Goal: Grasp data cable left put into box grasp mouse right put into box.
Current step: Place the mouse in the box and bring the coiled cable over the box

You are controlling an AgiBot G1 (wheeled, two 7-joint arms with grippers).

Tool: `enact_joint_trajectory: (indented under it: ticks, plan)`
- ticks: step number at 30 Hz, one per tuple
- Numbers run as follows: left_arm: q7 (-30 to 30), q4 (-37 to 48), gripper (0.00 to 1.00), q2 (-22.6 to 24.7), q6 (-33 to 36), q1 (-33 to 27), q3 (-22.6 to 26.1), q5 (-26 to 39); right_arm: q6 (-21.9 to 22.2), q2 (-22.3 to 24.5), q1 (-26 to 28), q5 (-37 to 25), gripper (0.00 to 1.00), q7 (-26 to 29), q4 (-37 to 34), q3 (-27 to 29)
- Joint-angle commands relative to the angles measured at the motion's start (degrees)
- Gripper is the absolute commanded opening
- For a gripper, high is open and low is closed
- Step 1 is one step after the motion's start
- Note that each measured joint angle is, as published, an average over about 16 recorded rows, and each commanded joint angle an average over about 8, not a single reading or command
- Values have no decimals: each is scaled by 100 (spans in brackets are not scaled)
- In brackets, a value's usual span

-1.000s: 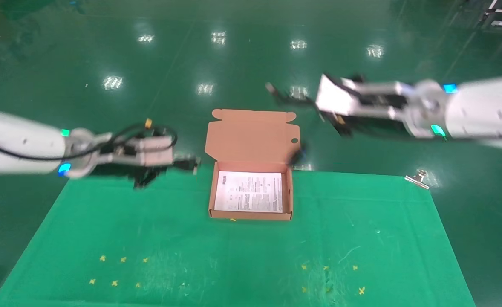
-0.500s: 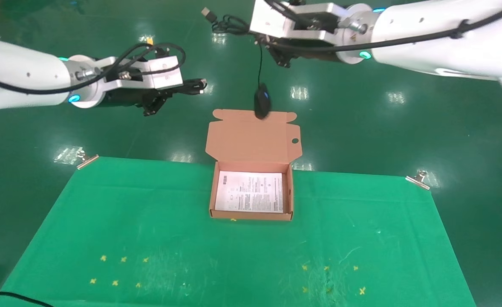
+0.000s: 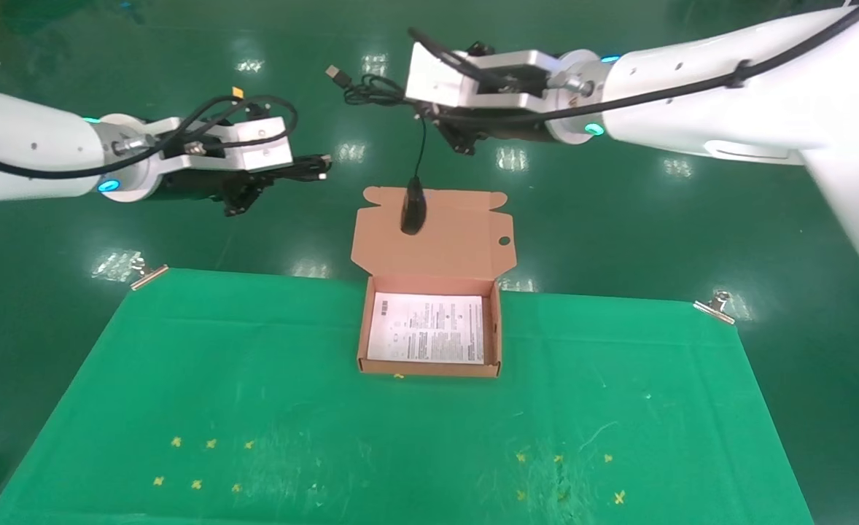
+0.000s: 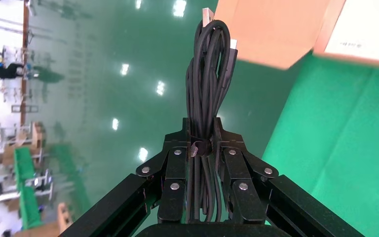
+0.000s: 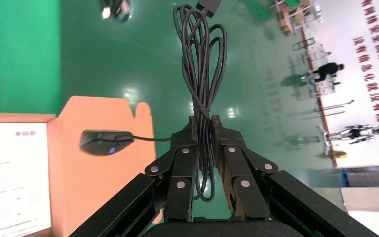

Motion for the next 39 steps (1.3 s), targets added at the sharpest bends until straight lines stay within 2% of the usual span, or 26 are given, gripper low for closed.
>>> enact_joint_trajectory:
  ticks: [1, 8, 15, 26, 39]
  plan:
    - [-43, -39, 0, -41, 49, -16, 24, 104, -1, -86, -16, 6, 0, -46, -82, -15]
    - [-351, -93, 0, -122, 241, -36, 82, 457, 46, -321, -147, 254, 0, -390, -485, -75]
    - [-478, -199, 0, -143, 292, -12, 89, 545, 39, -379, -400, 582, 0, -551, -600, -321]
    - [-521, -248, 0, -153, 307, 1, 90, 571, 334, -411, -777, 1045, 0, -313, -593, -927]
    - [-528, -256, 0, -155, 310, 4, 90, 576, 439, -393, -1104, 1285, 0, 32, -1138, -1537]
